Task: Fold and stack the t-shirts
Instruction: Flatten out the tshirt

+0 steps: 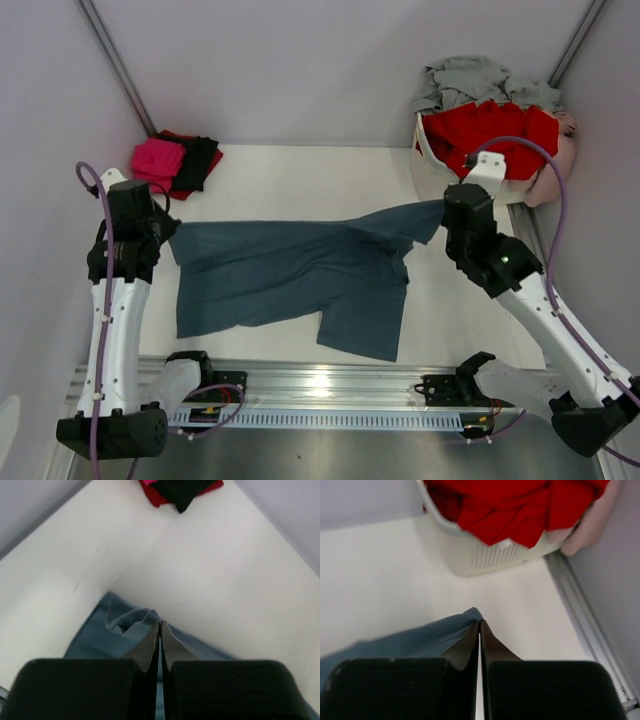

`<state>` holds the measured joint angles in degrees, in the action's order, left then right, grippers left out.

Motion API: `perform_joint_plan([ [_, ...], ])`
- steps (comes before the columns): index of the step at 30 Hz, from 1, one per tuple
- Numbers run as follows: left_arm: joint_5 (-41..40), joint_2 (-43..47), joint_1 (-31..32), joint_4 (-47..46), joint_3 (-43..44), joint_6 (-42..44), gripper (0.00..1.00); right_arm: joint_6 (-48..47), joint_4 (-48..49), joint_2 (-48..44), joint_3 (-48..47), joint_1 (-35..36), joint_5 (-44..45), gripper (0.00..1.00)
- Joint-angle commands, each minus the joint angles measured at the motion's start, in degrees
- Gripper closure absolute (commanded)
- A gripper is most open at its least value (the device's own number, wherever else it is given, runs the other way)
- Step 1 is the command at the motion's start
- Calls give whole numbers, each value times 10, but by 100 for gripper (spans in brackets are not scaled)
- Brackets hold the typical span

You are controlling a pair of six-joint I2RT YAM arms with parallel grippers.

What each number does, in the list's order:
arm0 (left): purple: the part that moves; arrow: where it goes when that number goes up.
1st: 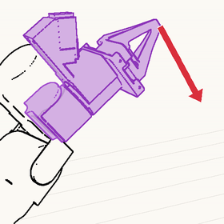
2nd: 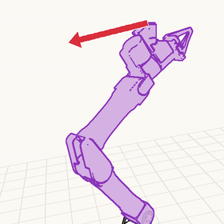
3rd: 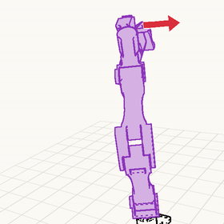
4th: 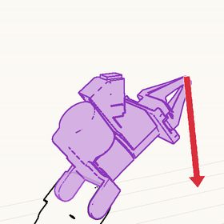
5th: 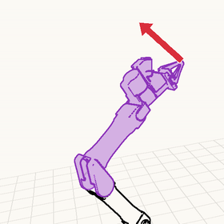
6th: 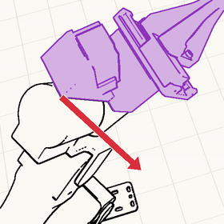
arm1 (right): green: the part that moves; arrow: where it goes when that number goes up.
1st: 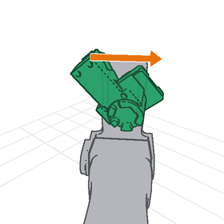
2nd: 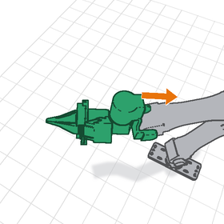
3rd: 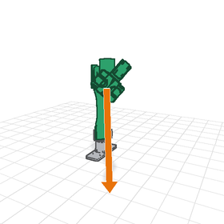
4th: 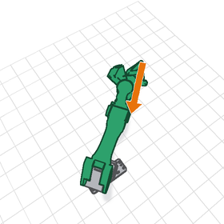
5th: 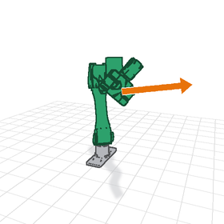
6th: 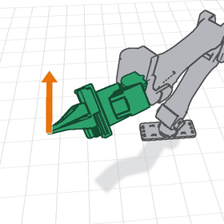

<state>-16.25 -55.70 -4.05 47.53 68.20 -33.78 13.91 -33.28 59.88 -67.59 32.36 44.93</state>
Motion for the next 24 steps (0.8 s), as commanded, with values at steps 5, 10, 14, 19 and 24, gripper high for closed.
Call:
perform_joint_plan([
  [5, -72, 35, 8, 27, 70, 24, 100, -107, 50, -48, -66, -16, 116, 100],
  [10, -72, 55, 27, 36, 103, 37, 99, -132, 81, -68, -59, -16, 119, 100],
  [14, -85, 63, 34, 42, 132, 60, 100, -161, 116, -74, -61, -17, 126, 100],
  [19, -75, 70, 86, 34, 199, 125, 100, -194, 149, -93, -78, -17, 116, 100],
  [24, -61, 69, 113, 36, 270, 163, 100, -209, 144, -107, -155, -17, 76, 100],
])
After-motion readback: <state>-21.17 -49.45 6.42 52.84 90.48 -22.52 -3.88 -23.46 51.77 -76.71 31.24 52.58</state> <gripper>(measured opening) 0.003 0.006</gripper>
